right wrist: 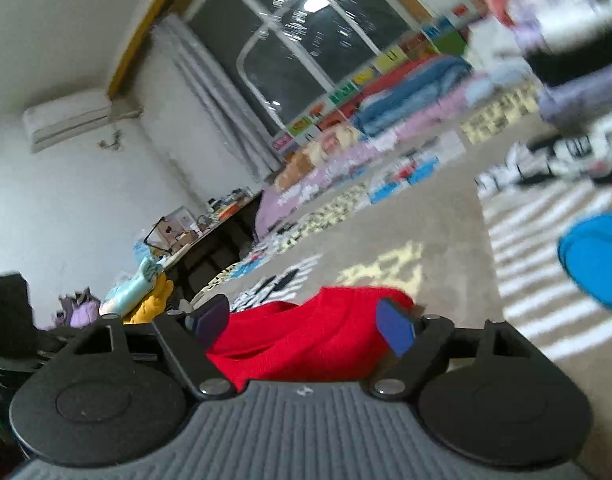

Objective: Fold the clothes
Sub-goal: 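Grasp the red sweater edge with the left tool while the right tool grasps another edge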

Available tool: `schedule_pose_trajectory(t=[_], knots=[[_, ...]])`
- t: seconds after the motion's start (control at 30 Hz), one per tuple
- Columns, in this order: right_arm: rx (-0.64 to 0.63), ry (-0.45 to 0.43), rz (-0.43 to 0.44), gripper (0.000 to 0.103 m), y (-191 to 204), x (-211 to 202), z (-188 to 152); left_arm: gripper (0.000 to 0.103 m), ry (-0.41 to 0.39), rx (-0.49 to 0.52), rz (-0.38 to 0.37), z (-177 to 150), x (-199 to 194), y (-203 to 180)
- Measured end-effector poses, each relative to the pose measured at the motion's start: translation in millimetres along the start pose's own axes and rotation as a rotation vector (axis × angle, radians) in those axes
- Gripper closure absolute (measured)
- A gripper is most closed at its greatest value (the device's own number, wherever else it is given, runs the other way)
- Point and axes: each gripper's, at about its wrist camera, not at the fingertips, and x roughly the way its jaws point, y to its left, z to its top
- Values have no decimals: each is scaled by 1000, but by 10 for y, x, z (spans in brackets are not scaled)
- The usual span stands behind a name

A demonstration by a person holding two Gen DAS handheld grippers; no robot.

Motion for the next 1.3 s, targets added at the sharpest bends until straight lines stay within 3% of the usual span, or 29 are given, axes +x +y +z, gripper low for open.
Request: schedule_pose_trajectory(t=[0.2, 0.4, 0.57, 0.6, 0.7, 0.83, 1.0, 1.13, 1.3], knots=[[-256, -10, 28, 29, 519, -252, 0, 102, 5, 117, 34, -366, -385, -291], [-623, 103, 35, 30, 1178, -316, 188, 103, 23, 158, 67, -798, -459, -396], [-931, 202, 41, 31, 1729, -362, 351, 103, -8, 114, 87, -891, -457, -371], [-993, 221, 42, 31, 1839, -371, 384, 98, -22, 87, 87, -882, -460, -345], [-1140, 327, 39, 31, 2024, -275, 554, 40, -88, 16, 97, -806, -468, -258], [-1171, 507, 55, 30, 1875, -16, 732, 39, -122, -13, 68, -626, -389, -188], [-1173, 695, 43, 35, 1388, 325, 574, 40, -94, -37, 0, -407, -121, -10], [-1166, 776, 51, 45, 1058, 563, 401, 43, -58, -57, -57, -340, 103, 108], [-1117, 834, 86, 45, 767, 836, 341, 47, -1, -30, -120, -316, 358, 170]])
